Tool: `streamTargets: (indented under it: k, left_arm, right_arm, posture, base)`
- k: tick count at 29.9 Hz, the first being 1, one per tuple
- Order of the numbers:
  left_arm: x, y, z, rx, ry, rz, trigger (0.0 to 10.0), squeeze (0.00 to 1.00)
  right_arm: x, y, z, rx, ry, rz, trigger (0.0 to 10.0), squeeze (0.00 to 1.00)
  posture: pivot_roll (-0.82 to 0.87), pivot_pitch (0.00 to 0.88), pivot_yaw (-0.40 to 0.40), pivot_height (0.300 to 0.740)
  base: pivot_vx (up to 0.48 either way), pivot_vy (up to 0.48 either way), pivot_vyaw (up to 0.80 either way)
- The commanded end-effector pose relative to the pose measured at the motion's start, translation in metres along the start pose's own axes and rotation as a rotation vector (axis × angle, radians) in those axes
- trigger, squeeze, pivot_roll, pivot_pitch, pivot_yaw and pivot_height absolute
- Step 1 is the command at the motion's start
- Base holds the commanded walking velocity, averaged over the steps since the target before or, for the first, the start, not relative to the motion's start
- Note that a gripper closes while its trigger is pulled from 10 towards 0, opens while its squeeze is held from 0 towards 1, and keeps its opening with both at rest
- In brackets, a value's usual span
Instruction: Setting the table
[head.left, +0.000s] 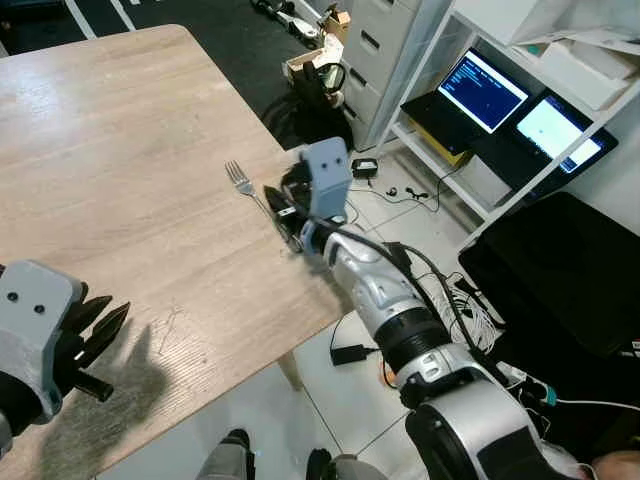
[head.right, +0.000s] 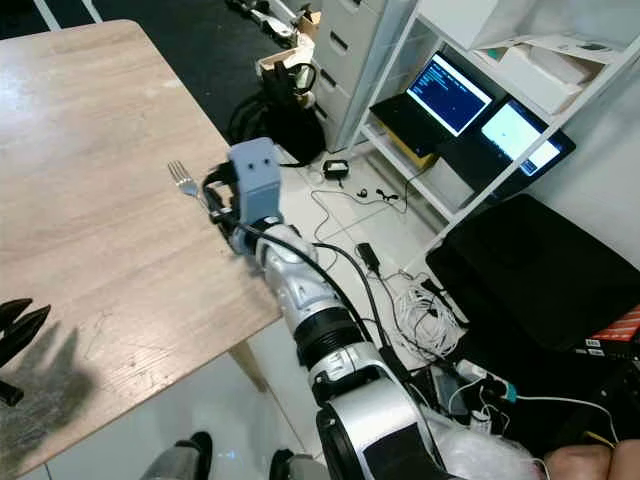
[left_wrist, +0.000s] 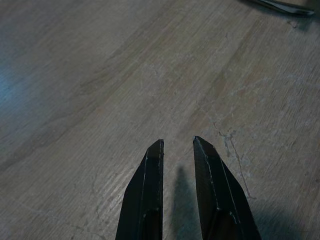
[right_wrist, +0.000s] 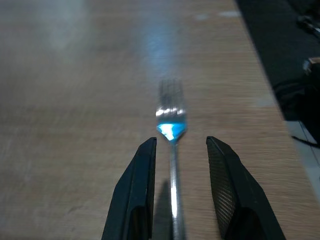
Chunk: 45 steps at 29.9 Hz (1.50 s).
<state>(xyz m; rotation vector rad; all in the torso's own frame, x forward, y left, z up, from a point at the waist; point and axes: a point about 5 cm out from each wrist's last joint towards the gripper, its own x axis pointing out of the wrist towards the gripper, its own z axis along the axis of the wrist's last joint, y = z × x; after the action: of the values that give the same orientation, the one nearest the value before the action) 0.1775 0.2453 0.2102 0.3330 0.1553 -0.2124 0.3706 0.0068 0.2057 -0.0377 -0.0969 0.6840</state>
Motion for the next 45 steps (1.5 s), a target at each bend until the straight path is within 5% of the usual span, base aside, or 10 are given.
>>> streamTargets:
  k: [1, 6, 7, 9, 15, 16, 21, 22, 24, 45]
  left_arm:
    - [0.0, -0.004, -0.005, -0.02, 0.022, -0.012, 10.0, 0.0]
    - [-0.001, -0.005, -0.004, -0.023, 0.02, -0.008, 10.0, 0.0]
    - [-0.001, -0.005, -0.004, -0.024, 0.021, -0.006, 10.0, 0.0]
    - [-0.002, -0.005, -0.004, -0.025, 0.022, -0.004, 10.0, 0.0]
    - [-0.002, -0.006, -0.004, -0.025, 0.025, -0.002, 10.0, 0.0]
    - [-0.002, -0.006, -0.004, -0.026, 0.025, -0.003, 10.0, 0.0]
    - [-0.002, -0.007, -0.005, -0.027, 0.028, -0.004, 10.0, 0.0]
    - [-0.002, -0.007, -0.005, -0.028, 0.028, -0.003, 10.0, 0.0]
    - [-0.002, -0.008, -0.006, -0.03, 0.029, -0.005, 10.0, 0.0]
    - [0.0, -0.01, -0.007, -0.039, 0.028, -0.004, 10.0, 0.0]
  right_arm:
    - [0.006, 0.034, -0.012, 0.014, 0.03, 0.063, 10.0, 0.0]
    - [0.007, 0.036, -0.027, -0.043, 0.111, -0.007, 10.0, 0.0]
    - [0.007, 0.036, -0.029, -0.035, 0.115, -0.01, 10.0, 0.86]
    - [0.007, 0.038, -0.029, -0.023, 0.112, 0.0, 10.0, 1.0]
    - [0.008, 0.039, -0.029, 0.021, 0.135, 0.009, 10.0, 0.84]
    - [0.009, 0.039, -0.029, 0.026, 0.139, 0.019, 10.0, 0.0]
    - [0.01, 0.044, -0.032, 0.066, 0.183, 0.07, 10.0, 0.0]
    - [0.01, 0.044, -0.032, 0.067, 0.185, 0.072, 4.7, 0.0]
    - [0.009, 0.046, -0.036, 0.071, 0.226, 0.099, 0.0, 0.0]
    - [0.005, 0.03, -0.042, 0.047, 0.287, 0.042, 0.0, 0.0]
  posture:
    - [0.3, 0.229, -0.091, 0.74]
    - [0.31, 0.235, -0.092, 0.74]
    - [0.32, 0.236, -0.092, 0.74]
    - [0.32, 0.236, -0.092, 0.74]
    - [0.32, 0.239, -0.095, 0.74]
    - [0.32, 0.239, -0.095, 0.74]
    - [0.31, 0.241, -0.097, 0.74]
    - [0.31, 0.241, -0.097, 0.74]
    - [0.31, 0.241, -0.099, 0.74]
    - [0.3, 0.222, -0.098, 0.74]
  base:
    - [0.0, 0.0, 0.0]
    - [0.0, 0.0, 0.0]
    - [0.0, 0.0, 0.0]
    - [0.0, 0.0, 0.0]
    - [0.0, 0.0, 0.0]
    - [0.0, 0.0, 0.0]
    - [0.0, 0.0, 0.0]
    - [0.0, 0.0, 0.0]
    - [0.0, 0.0, 0.0]
    - [0.0, 0.0, 0.0]
